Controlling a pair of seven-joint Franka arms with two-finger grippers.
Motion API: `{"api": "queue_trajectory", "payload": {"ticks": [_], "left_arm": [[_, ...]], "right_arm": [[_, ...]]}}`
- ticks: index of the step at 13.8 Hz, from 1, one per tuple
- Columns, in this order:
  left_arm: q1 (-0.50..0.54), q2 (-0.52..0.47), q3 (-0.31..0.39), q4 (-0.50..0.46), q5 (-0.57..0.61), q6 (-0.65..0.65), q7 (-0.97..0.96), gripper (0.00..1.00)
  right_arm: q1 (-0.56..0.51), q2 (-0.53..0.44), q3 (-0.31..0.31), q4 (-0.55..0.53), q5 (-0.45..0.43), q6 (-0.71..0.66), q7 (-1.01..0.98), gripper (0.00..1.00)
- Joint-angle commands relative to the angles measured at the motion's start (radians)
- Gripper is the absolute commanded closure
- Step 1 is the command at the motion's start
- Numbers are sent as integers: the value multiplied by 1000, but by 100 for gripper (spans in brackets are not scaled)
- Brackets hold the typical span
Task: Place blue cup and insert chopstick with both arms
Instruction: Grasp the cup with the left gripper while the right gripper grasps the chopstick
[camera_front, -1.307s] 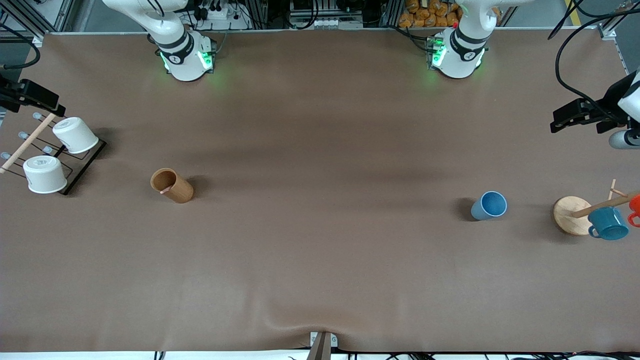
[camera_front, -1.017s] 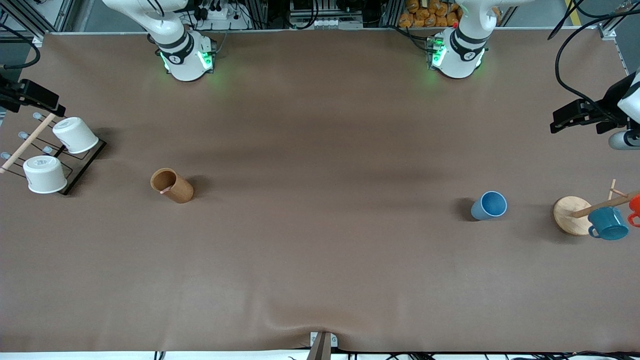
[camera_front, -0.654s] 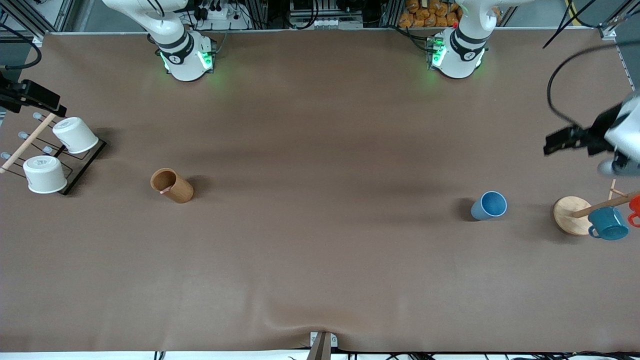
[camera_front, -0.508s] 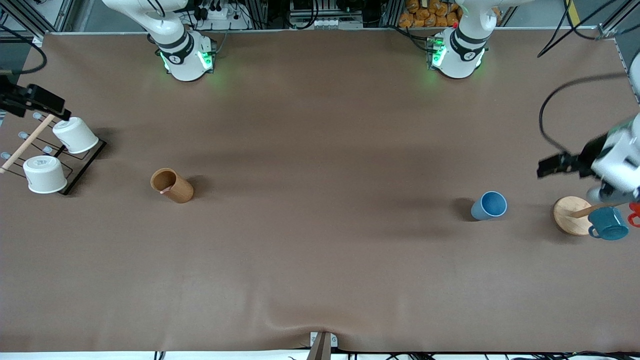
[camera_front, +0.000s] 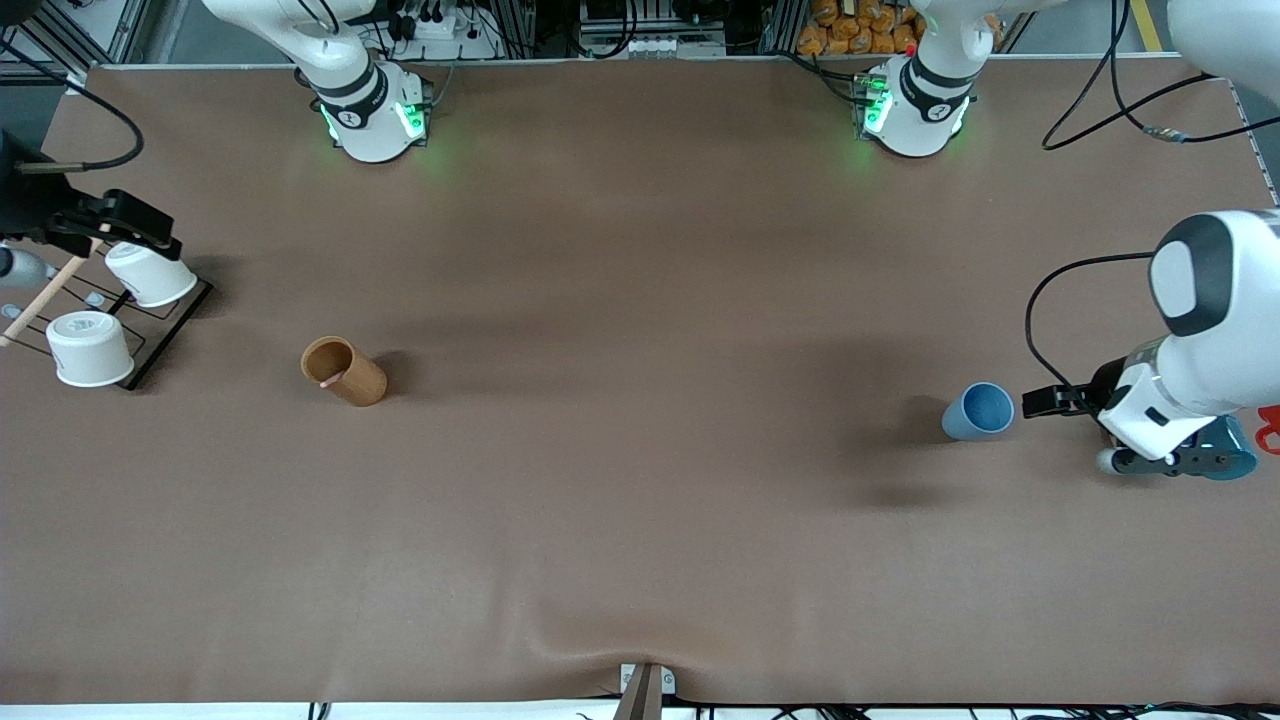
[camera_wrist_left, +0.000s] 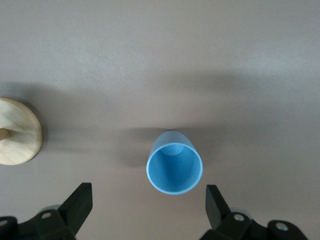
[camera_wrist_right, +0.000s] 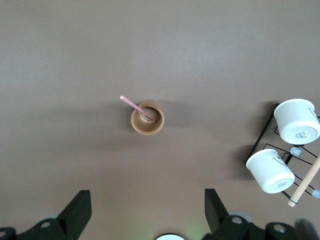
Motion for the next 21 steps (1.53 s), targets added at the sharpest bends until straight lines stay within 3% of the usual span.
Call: {"api": "queue_trajectory", "payload": {"ticks": [1, 5, 10, 19, 21], "left_arm": [[5, -39, -3, -99, 18, 60, -5, 0], [5, -16, -3, -118, 18, 95, -5, 0], [6, 38, -5, -122, 17, 163, -5, 0], [6, 43, -3, -267, 17, 344, -3, 0], [3, 43, -3, -267, 18, 342, -2, 86]], "right_arm": [[39, 28, -3, -4, 9, 38, 13, 0], [55, 119, -4, -9, 10, 81, -3, 0], [87, 156, -4, -9, 9, 131, -3, 0], [84, 265, -6, -24, -2, 219, -6, 0], [81, 297, -6, -24, 0, 243, -4, 0]]}}
